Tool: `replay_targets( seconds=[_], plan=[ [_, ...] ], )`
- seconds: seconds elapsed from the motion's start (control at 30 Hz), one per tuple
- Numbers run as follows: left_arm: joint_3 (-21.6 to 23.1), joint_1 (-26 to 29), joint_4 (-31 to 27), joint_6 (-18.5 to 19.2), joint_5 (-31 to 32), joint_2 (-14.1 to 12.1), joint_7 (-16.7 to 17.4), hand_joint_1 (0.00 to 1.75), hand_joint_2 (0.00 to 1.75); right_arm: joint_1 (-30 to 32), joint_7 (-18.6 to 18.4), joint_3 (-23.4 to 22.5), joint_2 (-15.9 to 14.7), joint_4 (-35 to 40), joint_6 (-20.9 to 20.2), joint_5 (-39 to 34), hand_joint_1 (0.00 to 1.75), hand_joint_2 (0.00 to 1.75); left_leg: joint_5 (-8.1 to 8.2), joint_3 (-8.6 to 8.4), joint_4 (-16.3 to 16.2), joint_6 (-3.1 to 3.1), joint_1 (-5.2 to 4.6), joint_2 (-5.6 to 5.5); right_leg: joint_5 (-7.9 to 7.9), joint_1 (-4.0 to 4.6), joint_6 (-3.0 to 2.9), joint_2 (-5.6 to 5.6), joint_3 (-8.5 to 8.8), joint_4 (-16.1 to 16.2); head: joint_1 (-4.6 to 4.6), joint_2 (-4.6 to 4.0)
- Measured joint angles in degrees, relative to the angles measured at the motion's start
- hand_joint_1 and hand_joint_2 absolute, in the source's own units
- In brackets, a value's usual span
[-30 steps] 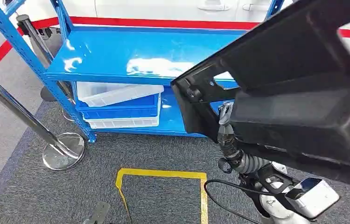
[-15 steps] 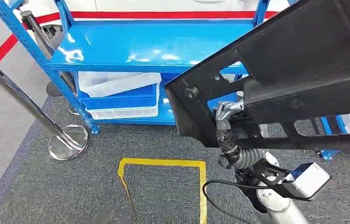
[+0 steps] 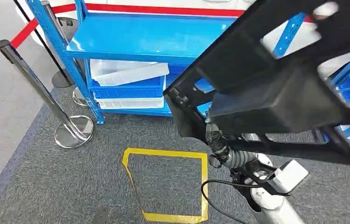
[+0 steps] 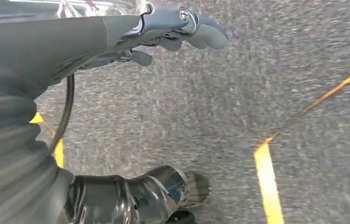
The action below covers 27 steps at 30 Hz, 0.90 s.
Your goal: Take the parts from the cabinet and place them on the table.
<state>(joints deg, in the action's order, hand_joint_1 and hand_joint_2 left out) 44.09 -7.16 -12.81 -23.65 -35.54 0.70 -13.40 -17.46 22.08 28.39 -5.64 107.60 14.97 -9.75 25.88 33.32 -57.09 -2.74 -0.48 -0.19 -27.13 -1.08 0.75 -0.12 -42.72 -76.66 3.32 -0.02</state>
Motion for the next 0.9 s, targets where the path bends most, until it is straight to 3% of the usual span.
replay_targets(
  seconds=[0.03,0.07,0.13,0.17,0.23,0.27,0.33,0.4,0.43,0.47,0.5,0.53,0.57,0.6,0.63,0.67,0.7,0.77,0.8,0.83,0.87,0.9],
  plan=[
    [0.0,0.0,0.0,-0.4,0.0,0.0,-0.2,0.00,1.75,0.0,-0.2,0.0,0.0,-0.2,0.1,0.2,1.75,1.75,-0.29,0.91,-0.5,0.26,-0.01,-0.43,2.34,0.02,-0.23,0.08,1.67,1.7,0.02,0.02],
    [0.0,-0.1,0.0,-0.7,-0.1,0.0,-0.6,0.00,1.75,0.2,-0.3,0.0,0.0,-0.3,0.2,0.2,1.75,1.75,-0.54,1.69,-1.0,0.42,-0.02,-0.52,3.40,0.03,-0.50,0.34,4.50,5.2,0.02,0.00],
    [0.0,-0.4,0.0,-1.0,-0.3,0.1,-0.8,0.00,1.75,0.4,-0.6,0.0,0.0,-0.5,0.2,0.3,1.75,1.75,-0.88,3.25,-2.0,0.92,-0.16,-1.05,-1.11,0.14,-1.05,3.20,10.74,14.1,0.11,0.00],
    [0.0,-0.5,0.0,-1.1,-0.3,0.0,-0.7,0.00,1.75,0.4,-0.5,0.0,0.0,-0.5,0.2,0.3,1.75,1.75,-1.26,3.51,-2.3,1.26,-0.08,-1.40,-2.15,0.18,-0.93,2.89,11.14,15.9,0.07,0.00],
    [0.1,-0.4,0.0,-1.2,0.3,0.0,0.1,0.00,1.75,0.6,-0.6,0.0,0.0,-0.9,0.3,0.4,1.75,1.75,-2.19,3.97,-2.2,1.98,0.13,-2.22,-1.79,0.54,-1.05,2.10,10.83,15.9,0.09,0.00],
    [0.1,-0.1,0.0,-1.2,0.7,0.0,0.5,0.00,1.75,0.9,-0.6,0.0,0.0,-1.1,0.3,0.5,1.75,1.75,-2.41,4.18,-2.2,2.27,0.09,-2.71,-1.30,-0.06,-1.54,1.57,10.80,16.4,0.04,0.00],
    [0.3,0.5,0.0,-1.2,0.9,-0.3,1.6,0.00,1.75,1.3,-0.5,0.1,0.2,-1.5,0.7,0.5,1.75,1.75,0.40,5.27,-4.7,3.04,0.36,-1.35,-0.67,-0.20,-2.18,0.51,10.58,16.6,0.41,0.00],
    [0.6,0.7,0.0,-1.3,1.2,-0.3,2.4,0.00,1.75,1.8,-0.3,0.1,0.2,-1.8,1.0,0.5,1.75,1.75,5.55,8.41,-12.9,3.93,0.96,-0.71,-0.24,-0.08,-2.39,-0.78,9.89,16.6,0.76,0.00],
    [0.7,0.7,0.0,-1.4,1.2,-0.3,2.6,0.00,1.75,2.0,-0.3,0.1,0.2,-2.0,1.0,0.3,1.75,1.75,7.09,9.73,-16.6,4.29,1.15,-0.58,-0.02,-0.04,-2.40,-1.43,9.49,16.6,0.77,0.00],
    [0.8,0.7,0.0,-1.5,1.2,-0.3,2.8,0.00,1.75,2.2,-0.2,0.1,0.2,-2.2,1.0,0.3,1.75,1.75,7.12,10.02,-18.4,4.57,1.26,-0.44,0.16,-0.06,-2.35,-2.09,9.07,16.4,0.81,0.00],
    [0.8,0.8,0.0,-1.6,1.2,-0.3,2.8,0.00,1.75,2.3,-0.2,0.1,0.2,-2.3,1.0,0.3,1.75,1.75,6.22,9.22,-17.7,4.70,1.32,-0.33,0.27,-0.08,-2.30,-2.52,8.80,16.3,0.79,0.00],
    [0.9,0.9,0.0,-1.6,1.2,-0.5,2.7,0.00,1.75,2.4,-0.2,0.1,0.2,-2.5,0.9,0.3,1.75,1.75,4.27,6.70,-14.2,4.73,1.33,0.02,0.35,-0.14,-2.21,-3.15,8.50,16.1,0.83,0.00],
    [0.9,0.9,0.0,-1.6,1.2,-0.6,2.6,0.00,1.75,2.4,-0.2,0.1,0.2,-2.5,0.9,0.3,1.75,1.75,2.34,3.36,-9.2,4.62,1.31,0.68,0.41,-0.16,-2.12,-3.68,8.37,16.0,0.81,0.00],
    [0.9,0.9,0.0,-1.6,1.2,-0.6,2.5,0.00,1.75,2.4,-0.2,0.1,0.2,-2.5,0.9,0.3,1.75,1.75,1.11,0.01,-4.2,4.29,1.22,2.23,0.47,-0.11,-2.02,-4.17,8.39,15.9,0.85,0.00],
    [0.9,0.7,0.0,-1.6,1.2,-0.7,2.4,0.00,1.75,2.4,-0.2,0.1,0.2,-2.5,0.8,0.3,1.75,1.75,2.58,-1.25,-1.3,3.79,0.62,4.27,0.66,0.02,-1.70,-4.69,8.37,16.1,0.81,0.00],
    [0.9,0.6,0.0,-1.7,1.2,-0.8,2.4,0.00,1.75,2.4,-0.2,0.1,0.2,-2.5,0.8,0.3,1.75,1.75,1.38,-0.98,-1.6,3.10,0.07,3.81,0.94,-0.02,-1.25,-5.12,8.46,16.4,0.68,0.00],
    [1.0,0.7,0.0,-1.7,1.2,-0.8,2.4,0.00,1.75,2.5,-0.2,0.1,0.2,-2.5,0.8,0.3,1.75,1.75,1.44,-0.51,-1.2,2.39,-0.07,3.67,1.04,-0.02,-1.00,-5.60,8.57,16.4,0.90,0.02],
    [1.0,0.9,0.0,-1.7,1.2,-1.0,2.4,0.00,1.75,2.5,-0.1,0.2,0.2,-2.5,0.8,0.3,1.75,1.75,0.96,-0.27,-0.7,1.72,-0.14,2.57,1.42,0.00,-0.30,-6.59,8.92,16.9,1.03,0.00],
    [1.0,1.0,0.0,-1.7,1.2,-1.0,2.4,0.00,1.75,2.5,-0.1,0.2,0.1,-2.5,0.8,0.3,1.75,1.75,0.10,-1.18,0.5,1.17,0.80,2.06,0.92,-0.03,0.14,-5.88,8.81,16.6,0.94,0.02],
    [1.0,1.0,0.0,-1.7,1.2,-0.9,2.4,0.00,1.75,2.5,-0.1,0.2,0.1,-2.6,0.8,0.3,1.75,1.75,-0.34,-1.25,1.0,1.01,0.62,1.62,-0.40,-0.15,0.24,-3.02,8.40,15.2,0.59,0.00],
    [1.0,0.9,0.0,-1.7,1.1,-0.9,2.2,0.00,1.75,2.6,0.0,0.2,0.1,-2.6,0.9,0.3,1.75,1.75,-0.70,-0.96,1.0,0.61,0.57,1.20,-3.00,-0.14,0.13,-1.46,6.86,11.7,0.55,0.00],
    [1.0,0.8,0.0,-1.7,1.0,-1.0,2.0,0.00,1.75,2.7,-0.1,0.2,0.1,-2.6,0.9,0.2,1.75,1.75,-0.90,-0.62,0.9,0.40,0.56,0.53,-5.39,-0.10,0.14,-0.69,5.02,7.2,0.33,0.00]
  ],
)
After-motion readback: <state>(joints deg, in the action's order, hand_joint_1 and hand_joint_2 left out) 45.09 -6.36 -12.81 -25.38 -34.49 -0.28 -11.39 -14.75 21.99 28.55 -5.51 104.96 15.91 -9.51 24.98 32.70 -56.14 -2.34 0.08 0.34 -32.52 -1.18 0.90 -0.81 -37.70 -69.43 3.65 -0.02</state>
